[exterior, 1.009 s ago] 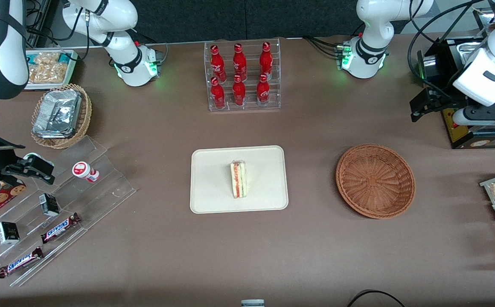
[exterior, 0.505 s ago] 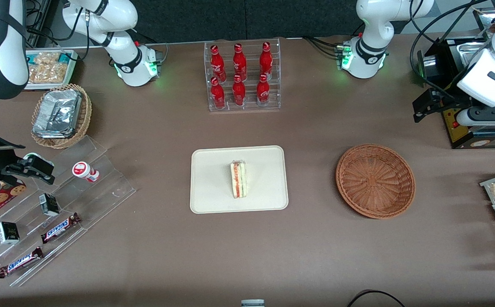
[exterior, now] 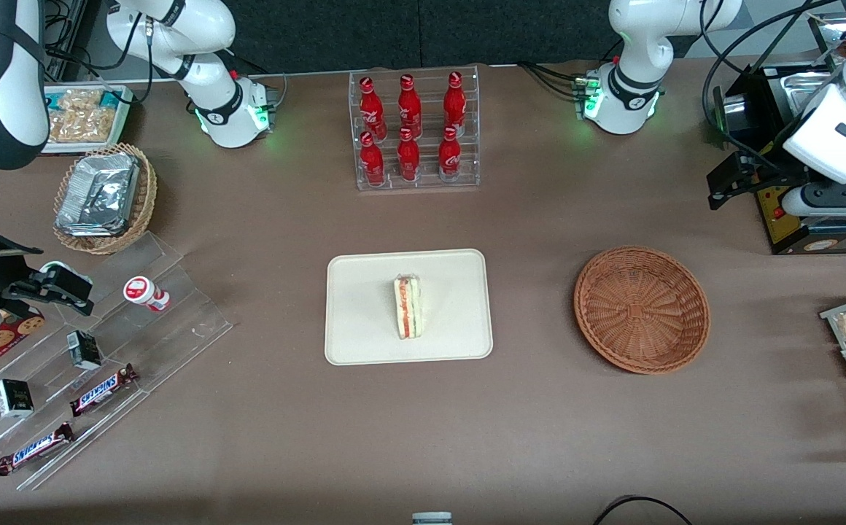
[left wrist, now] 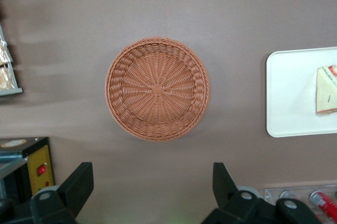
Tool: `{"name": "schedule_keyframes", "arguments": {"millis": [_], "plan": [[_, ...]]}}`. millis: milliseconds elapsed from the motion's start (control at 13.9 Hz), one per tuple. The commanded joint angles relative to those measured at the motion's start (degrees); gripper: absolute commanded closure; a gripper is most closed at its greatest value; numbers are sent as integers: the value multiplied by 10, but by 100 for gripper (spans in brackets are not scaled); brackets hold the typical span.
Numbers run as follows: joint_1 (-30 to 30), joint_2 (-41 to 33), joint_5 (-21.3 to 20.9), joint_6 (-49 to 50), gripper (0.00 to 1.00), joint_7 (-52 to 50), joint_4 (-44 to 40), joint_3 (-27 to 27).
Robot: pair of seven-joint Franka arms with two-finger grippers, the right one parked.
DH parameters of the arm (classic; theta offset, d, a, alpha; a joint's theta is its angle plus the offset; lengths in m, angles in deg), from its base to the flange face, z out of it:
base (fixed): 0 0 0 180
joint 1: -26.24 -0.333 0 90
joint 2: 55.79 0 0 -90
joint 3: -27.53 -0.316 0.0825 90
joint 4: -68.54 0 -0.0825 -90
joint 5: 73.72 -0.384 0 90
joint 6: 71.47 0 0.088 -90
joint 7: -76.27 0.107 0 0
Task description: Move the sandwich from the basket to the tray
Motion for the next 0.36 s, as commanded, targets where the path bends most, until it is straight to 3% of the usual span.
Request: {"name": "schedule_keyframes", "arguments": {"millis": [0,288], "plan": [[-9,2,-4,14,0,47,-8,-12],[-9,-2,-5,32,0,35,-7,-14]]}}
